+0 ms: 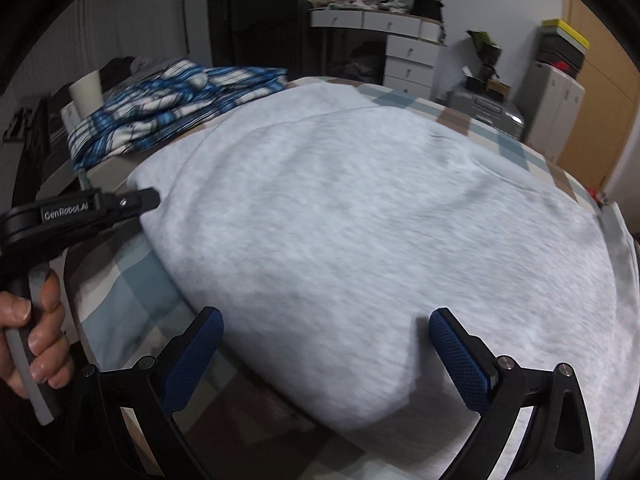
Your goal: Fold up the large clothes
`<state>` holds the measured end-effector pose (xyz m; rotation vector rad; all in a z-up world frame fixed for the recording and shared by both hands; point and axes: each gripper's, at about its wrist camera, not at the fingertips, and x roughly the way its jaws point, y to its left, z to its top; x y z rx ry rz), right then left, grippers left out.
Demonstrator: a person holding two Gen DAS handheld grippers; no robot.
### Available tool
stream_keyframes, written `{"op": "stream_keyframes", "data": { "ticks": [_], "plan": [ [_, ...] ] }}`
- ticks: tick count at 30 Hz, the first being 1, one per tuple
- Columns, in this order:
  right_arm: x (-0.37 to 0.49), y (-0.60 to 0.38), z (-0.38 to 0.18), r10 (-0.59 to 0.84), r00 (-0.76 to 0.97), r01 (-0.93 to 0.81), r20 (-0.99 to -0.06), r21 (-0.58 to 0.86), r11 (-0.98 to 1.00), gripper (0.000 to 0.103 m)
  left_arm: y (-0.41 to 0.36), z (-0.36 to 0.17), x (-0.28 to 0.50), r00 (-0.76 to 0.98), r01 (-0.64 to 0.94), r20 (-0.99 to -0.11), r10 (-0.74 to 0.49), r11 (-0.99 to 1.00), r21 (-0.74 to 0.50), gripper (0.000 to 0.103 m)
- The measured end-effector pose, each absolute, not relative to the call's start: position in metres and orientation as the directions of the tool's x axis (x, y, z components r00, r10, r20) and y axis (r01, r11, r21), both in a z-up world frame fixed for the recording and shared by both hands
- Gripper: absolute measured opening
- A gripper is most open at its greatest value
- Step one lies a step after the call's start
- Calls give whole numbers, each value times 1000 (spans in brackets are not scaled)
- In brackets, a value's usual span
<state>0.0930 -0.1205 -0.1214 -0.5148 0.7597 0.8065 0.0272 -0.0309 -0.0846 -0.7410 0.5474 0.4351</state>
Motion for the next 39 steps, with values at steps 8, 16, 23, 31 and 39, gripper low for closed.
{"op": "stream_keyframes", "data": {
  "ticks": [8, 16, 23, 31, 39],
  "plan": [
    [69, -65, -138, 401, 492, -832, -773, -282, 478, 103, -28, -78, 30, 800, -511, -580, 155, 684, -521, 6],
    [80, -43, -144, 377, 554, -795, -742, -338, 504, 95, -29, -70, 29, 814, -480, -565, 138, 708, -518, 6],
    [91, -55, -121, 479, 518, -796, -709, -193, 574, 23, -29, -68, 23, 842, -375, -537, -38, 675, -635, 37],
    [89, -65, -118, 520, 489, -798, -700, -118, 591, 20, -34, -84, 19, 855, -226, -443, -271, 574, -787, 70],
    [74, -94, -120, 593, 382, -801, -709, 65, 595, 20, -33, -85, 31, 866, -211, -393, -310, 485, -849, 70]
  ]
}}
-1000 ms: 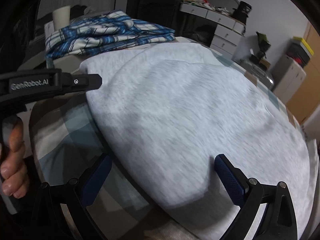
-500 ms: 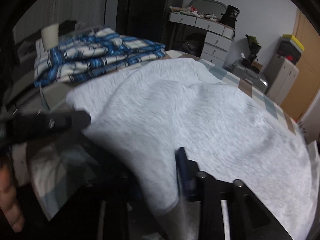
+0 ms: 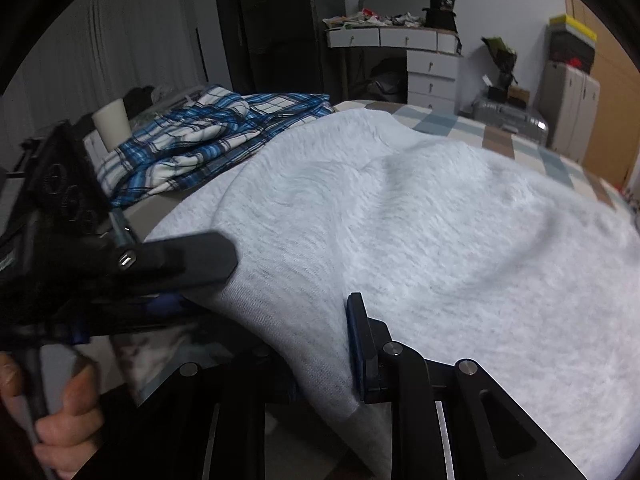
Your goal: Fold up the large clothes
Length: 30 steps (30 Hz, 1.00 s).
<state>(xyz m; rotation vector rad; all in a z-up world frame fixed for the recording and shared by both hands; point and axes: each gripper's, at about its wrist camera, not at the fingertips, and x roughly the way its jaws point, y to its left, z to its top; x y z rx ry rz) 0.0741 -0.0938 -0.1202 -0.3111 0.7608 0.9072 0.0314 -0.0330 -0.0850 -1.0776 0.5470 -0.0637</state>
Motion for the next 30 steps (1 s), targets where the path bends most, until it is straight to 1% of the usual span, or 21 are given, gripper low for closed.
{"op": "stream_keyframes", "data": {
  "ticks": [3, 6, 7, 8, 9, 10, 11, 12, 13, 15, 17, 18, 19, 20, 23, 25, 27, 29, 30],
  "plan": [
    [65, -103, -122, 616, 350, -801, -706, 115, 588, 21, -35, -83, 30, 864, -220, -403, -302, 493, -842, 70],
    [58, -104, -122, 617, 353, -803, -703, 111, 586, 21, -32, -81, 27, 874, -231, -392, -286, 465, -854, 70],
    [58, -104, -123, 620, 349, -806, -703, 113, 581, 21, -32, -82, 27, 879, -236, -389, -274, 459, -856, 70],
    [58, -104, -123, 621, 345, -808, -704, 113, 578, 21, -32, -82, 25, 884, -252, -395, -249, 456, -853, 67],
    [58, -105, -123, 622, 343, -810, -704, 113, 575, 22, -32, -81, 25, 880, -289, -423, -216, 464, -837, 50],
    [58, -105, -122, 625, 335, -816, -705, 114, 566, 24, -33, -81, 25, 871, -327, -457, -182, 481, -814, 36],
    [59, -105, -121, 627, 327, -819, -707, 119, 561, 26, -34, -80, 26, 865, -342, -475, -162, 504, -793, 35],
    [60, -106, -121, 633, 315, -821, -707, 132, 555, 27, -36, -78, 26, 865, -343, -480, -148, 524, -779, 28],
    [61, -108, -121, 640, 298, -826, -708, 145, 545, 30, -39, -73, 25, 863, -352, -491, -120, 554, -754, 25],
    [62, -114, -119, 657, 263, -837, -707, 171, 520, 36, -43, -68, 25, 859, -356, -503, -92, 600, -717, 22],
    [63, -124, -114, 680, 213, -846, -701, 216, 488, 46, -42, -67, 23, 862, -353, -501, -81, 614, -706, 20],
    [62, -131, -110, 694, 194, -850, -693, 235, 471, 49, -40, -67, 23, 862, -351, -500, -79, 618, -703, 18],
    [61, -141, -104, 714, 179, -854, -677, 253, 454, 56, -36, -67, 19, 863, -352, -500, -74, 623, -699, 17],
    [60, -152, -95, 733, 183, -855, -655, 262, 448, 62, -32, -70, 14, 863, -349, -499, -76, 625, -698, 16],
    [65, -180, -74, 758, 261, -837, -598, 252, 486, 69, -24, -67, 0, 873, -337, -484, -52, 654, -678, 16],
    [78, -190, -67, 722, 377, -779, -580, 223, 586, 70, -23, -59, -9, 880, -329, -474, -26, 685, -650, 16],
    [94, -183, -77, 656, 427, -715, -622, 212, 667, 69, -22, -56, -7, 880, -327, -474, -20, 699, -636, 17],
    [103, -168, -93, 631, 396, -690, -667, 237, 684, 56, -21, -61, -4, 870, -335, -492, -28, 699, -632, 17],
    [104, -161, -99, 628, 378, -692, -681, 243, 680, 55, -21, -65, -3, 868, -340, -496, -29, 693, -636, 17]
  ]
}}
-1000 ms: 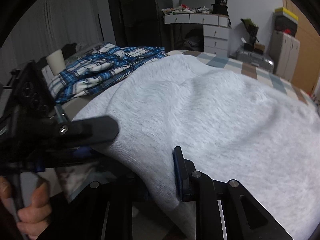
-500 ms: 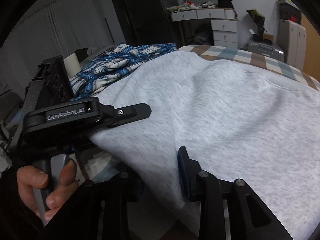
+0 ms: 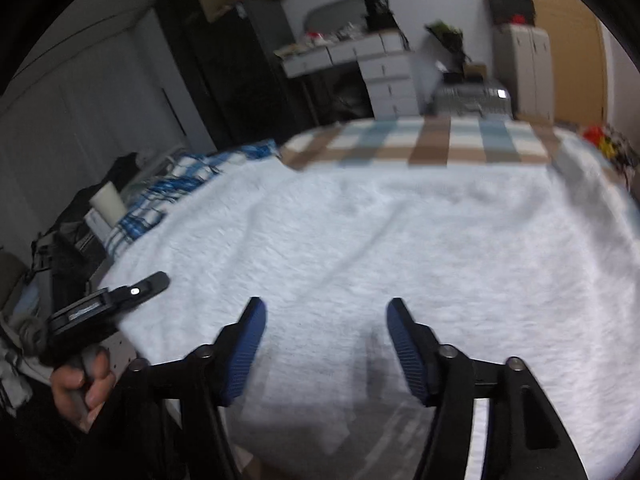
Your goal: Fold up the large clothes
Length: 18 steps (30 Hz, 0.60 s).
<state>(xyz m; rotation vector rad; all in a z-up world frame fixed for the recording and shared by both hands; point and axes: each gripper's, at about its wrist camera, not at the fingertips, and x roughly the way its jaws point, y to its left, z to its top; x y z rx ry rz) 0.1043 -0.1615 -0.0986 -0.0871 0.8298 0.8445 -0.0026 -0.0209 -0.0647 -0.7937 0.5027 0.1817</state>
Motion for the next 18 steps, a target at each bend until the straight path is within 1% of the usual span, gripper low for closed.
{"op": "stream_keyframes", "data": {
  "ticks": [2, 3, 5, 6, 7, 8, 9, 10, 11, 13, 16, 18],
  "plan": [
    [102, -142, -117, 586, 355, -702, -728, 207, 681, 55, -20, -71, -3, 865, -345, -501, -39, 679, -648, 18],
    [100, -139, -119, 571, 368, -705, -734, 181, 686, 56, -19, -74, -4, 865, -345, -500, -47, 667, -660, 18],
    [91, -133, -120, 551, 405, -721, -730, 116, 683, 58, -16, -77, -5, 868, -334, -492, -74, 645, -687, 23],
    [88, -132, -120, 544, 410, -729, -732, 95, 678, 58, -15, -79, -5, 872, -320, -481, -94, 634, -704, 30],
    [88, -134, -120, 548, 402, -732, -733, 101, 673, 58, -14, -80, -4, 877, -300, -466, -117, 624, -721, 42],
    [89, -136, -118, 555, 389, -734, -735, 117, 669, 56, -15, -80, -3, 881, -284, -454, -133, 619, -732, 47],
    [94, -139, -115, 569, 376, -733, -732, 141, 666, 54, -16, -80, 0, 881, -275, -451, -144, 620, -735, 56],
    [96, -145, -109, 581, 381, -725, -719, 157, 671, 54, -17, -78, 1, 879, -269, -453, -150, 627, -731, 58],
    [99, -150, -103, 577, 415, -708, -703, 149, 690, 54, -19, -77, 3, 877, -270, -459, -144, 642, -718, 59],
    [106, -152, -101, 558, 441, -682, -703, 141, 717, 54, -21, -77, 8, 869, -279, -475, -140, 654, -703, 59],
    [117, -146, -116, 552, 402, -671, -730, 175, 721, 42, -20, -78, 13, 858, -307, -498, -127, 650, -695, 59],
    [115, -143, -120, 552, 411, -682, -725, 157, 714, 42, -19, -79, 13, 857, -350, -509, -81, 634, -690, 58]
  ]
}}
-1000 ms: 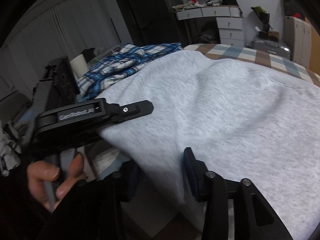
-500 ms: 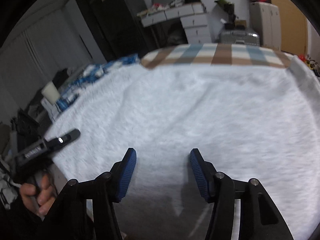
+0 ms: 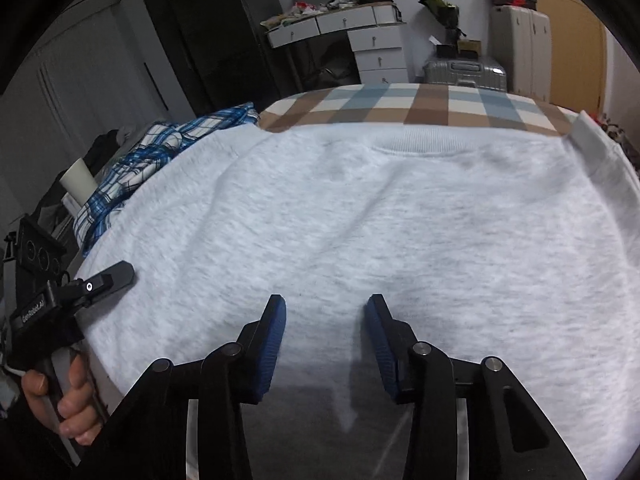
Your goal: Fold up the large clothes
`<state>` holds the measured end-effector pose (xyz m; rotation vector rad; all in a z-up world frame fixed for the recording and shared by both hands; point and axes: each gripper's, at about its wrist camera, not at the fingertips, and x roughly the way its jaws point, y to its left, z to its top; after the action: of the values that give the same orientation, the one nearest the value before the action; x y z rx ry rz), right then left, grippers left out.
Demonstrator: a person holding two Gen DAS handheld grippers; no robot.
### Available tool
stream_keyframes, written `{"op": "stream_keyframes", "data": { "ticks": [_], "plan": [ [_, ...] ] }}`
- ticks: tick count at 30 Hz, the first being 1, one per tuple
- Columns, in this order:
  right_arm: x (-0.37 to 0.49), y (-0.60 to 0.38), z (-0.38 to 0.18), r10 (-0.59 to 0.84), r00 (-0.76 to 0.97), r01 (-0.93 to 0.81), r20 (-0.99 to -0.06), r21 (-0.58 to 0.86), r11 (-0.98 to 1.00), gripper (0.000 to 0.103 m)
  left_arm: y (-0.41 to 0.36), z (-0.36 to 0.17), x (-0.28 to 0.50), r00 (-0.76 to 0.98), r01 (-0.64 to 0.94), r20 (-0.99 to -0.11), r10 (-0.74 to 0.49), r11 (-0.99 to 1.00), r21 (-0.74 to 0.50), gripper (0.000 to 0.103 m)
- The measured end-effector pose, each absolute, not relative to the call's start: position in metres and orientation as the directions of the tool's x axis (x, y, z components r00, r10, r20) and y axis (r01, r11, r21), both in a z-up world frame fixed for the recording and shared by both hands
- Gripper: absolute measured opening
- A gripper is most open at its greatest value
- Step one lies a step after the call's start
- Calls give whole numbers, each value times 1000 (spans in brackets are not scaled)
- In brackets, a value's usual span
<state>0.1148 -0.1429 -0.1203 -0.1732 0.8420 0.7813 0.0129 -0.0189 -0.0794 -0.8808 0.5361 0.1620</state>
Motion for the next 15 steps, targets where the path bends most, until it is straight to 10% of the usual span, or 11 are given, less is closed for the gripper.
{"op": "stream_keyframes", "data": {
  "ticks": [5, 15],
  "plan": [
    [117, -146, -124, 565, 405, -672, -719, 185, 717, 42, -30, -69, 16, 850, -414, -525, 44, 674, -612, 24],
    [122, -157, -126, 624, 374, -666, -686, 269, 696, 42, -67, -7, 30, 918, -218, -394, 40, 881, -421, 18]
  ]
}}
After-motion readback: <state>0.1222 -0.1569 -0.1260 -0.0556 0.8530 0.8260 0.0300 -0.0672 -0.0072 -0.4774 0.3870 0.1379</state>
